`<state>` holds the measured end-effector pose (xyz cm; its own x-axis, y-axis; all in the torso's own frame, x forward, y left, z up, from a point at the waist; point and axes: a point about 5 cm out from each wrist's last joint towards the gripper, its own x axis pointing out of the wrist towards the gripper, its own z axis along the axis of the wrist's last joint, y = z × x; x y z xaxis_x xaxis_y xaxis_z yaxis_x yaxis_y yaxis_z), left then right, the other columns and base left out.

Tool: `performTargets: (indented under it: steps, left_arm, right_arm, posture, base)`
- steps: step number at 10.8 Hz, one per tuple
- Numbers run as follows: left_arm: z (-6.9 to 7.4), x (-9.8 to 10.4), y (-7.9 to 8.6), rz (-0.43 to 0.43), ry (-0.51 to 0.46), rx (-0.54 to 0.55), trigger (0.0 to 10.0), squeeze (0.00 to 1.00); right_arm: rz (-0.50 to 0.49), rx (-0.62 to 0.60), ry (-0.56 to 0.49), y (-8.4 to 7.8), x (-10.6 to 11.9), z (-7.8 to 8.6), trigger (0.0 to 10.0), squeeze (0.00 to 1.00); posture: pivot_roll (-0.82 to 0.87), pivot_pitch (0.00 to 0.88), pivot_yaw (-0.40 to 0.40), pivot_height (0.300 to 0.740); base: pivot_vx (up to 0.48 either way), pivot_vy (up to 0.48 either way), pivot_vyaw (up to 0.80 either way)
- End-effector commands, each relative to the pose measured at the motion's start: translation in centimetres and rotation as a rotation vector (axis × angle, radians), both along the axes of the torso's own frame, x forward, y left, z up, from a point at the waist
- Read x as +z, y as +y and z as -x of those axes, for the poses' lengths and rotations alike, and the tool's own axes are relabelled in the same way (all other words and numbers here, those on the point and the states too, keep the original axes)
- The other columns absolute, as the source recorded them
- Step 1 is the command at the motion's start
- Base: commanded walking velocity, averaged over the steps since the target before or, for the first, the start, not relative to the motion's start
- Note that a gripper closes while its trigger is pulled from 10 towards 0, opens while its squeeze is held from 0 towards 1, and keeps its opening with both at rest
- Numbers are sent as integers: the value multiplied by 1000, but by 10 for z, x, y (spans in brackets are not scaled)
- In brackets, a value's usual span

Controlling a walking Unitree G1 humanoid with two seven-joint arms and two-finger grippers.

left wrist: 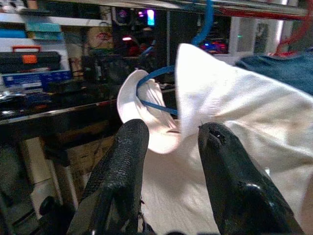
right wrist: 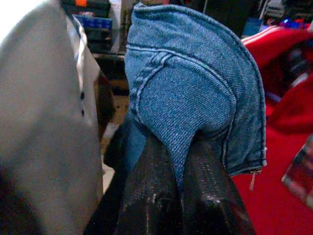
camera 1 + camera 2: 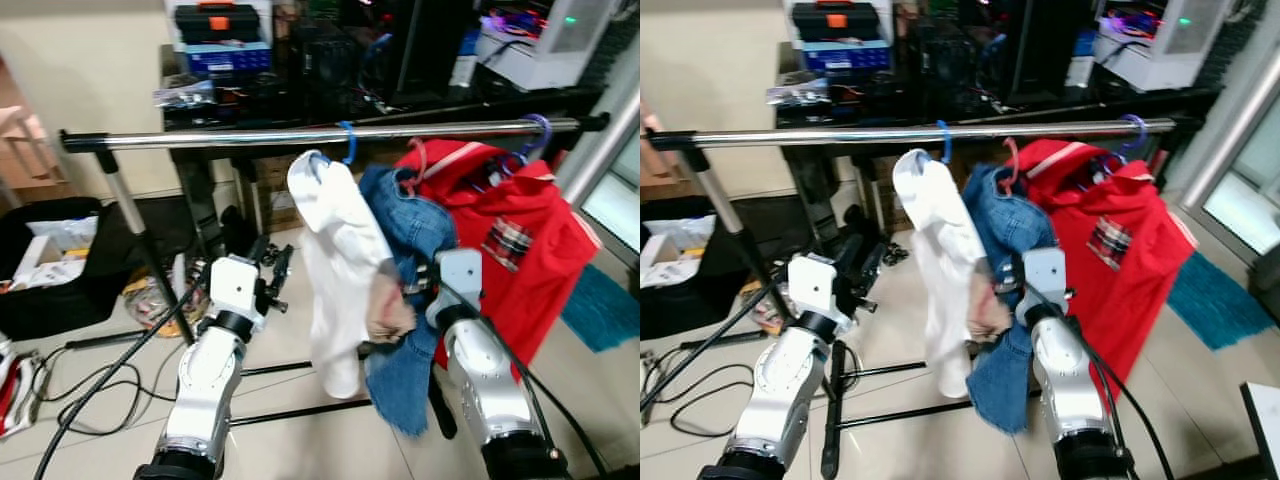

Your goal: Hang hanger

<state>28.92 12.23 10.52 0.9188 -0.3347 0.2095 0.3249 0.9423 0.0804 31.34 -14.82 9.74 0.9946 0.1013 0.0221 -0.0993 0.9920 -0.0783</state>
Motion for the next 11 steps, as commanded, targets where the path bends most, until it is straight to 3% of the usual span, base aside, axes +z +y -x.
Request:
performTargets:
  steps: [1,5,9,11]
  left_arm:
    - [-2,5,-4,-22,-31,-30,10000,0]
    - [3,14,-17,-178,-90,-190,10000,0]
    - [4,11,-19,-194,-72,-229,10000,0]
    - [4,10,-21,-198,-68,-240,10000,0]
  right_arm:
    - [12,-15,-70,0,24,-12,10000,0]
    - [5,-51,-50,4,38,-28,10000,0]
    - [95,-16,93,6,20,-27,10000,0]
    - [118,26,101,13,21,-25,10000,0]
  posture:
    - [113,45,-1,740]
    - [134,46,-11,740]
    - [128,45,-10,740]
    - [121,46,-7,740]
  base:
    - [0,0,0]
    - [0,0,0]
    - [0,0,0]
    - [0,0,0]
